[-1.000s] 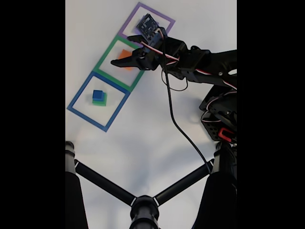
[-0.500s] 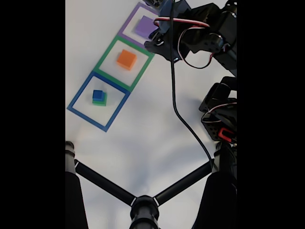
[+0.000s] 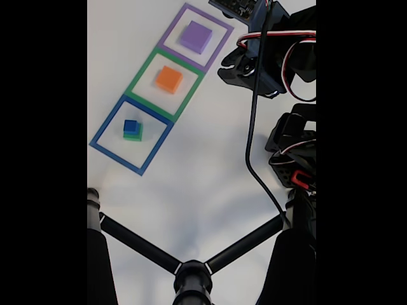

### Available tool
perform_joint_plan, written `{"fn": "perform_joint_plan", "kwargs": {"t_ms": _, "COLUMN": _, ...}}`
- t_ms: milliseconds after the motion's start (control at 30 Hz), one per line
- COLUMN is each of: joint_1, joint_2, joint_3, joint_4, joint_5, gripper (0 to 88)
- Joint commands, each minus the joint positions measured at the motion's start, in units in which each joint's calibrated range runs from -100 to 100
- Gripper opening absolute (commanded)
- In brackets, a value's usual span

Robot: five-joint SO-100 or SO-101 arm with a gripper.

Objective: Tower of hanoi

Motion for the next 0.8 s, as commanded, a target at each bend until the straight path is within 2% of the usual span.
{"fn": "perform_joint_plan", "kwargs": {"t_ms": 0, "joint_1": -2.36, "joint_2": -4.53, "joint_3": 11.16, "joint_4": -7.85, "joint_5": 0.59, "gripper": 9.9}}
{"fn": "perform_joint_plan", "kwargs": {"t_ms": 67, "joint_1": -2.82, "joint_2": -7.01, "joint_3": 18.62, "joint_4": -13.76, "joint_5": 0.59, "gripper": 18.1}}
{"fn": "perform_joint_plan", "kwargs": {"t_ms": 200, "joint_1": -3.43, "joint_2": -10.94, "joint_3": 33.97, "joint_4": -28.81, "joint_5": 0.59, "gripper": 26.8}}
{"fn": "perform_joint_plan", "kwargs": {"t_ms": 400, "joint_1": -3.96, "joint_2": -11.82, "joint_3": 52.33, "joint_4": -51.23, "joint_5": 0.59, "gripper": 30.3}}
{"fn": "perform_joint_plan", "kwargs": {"t_ms": 567, "joint_1": -4.87, "joint_2": -8.37, "joint_3": 69.23, "joint_4": -79.24, "joint_5": 0.59, "gripper": 32.0}}
{"fn": "perform_joint_plan", "kwargs": {"t_ms": 767, "joint_1": -6.09, "joint_2": 3.65, "joint_3": 75.86, "joint_4": -101.58, "joint_5": 0.59, "gripper": 32.4}}
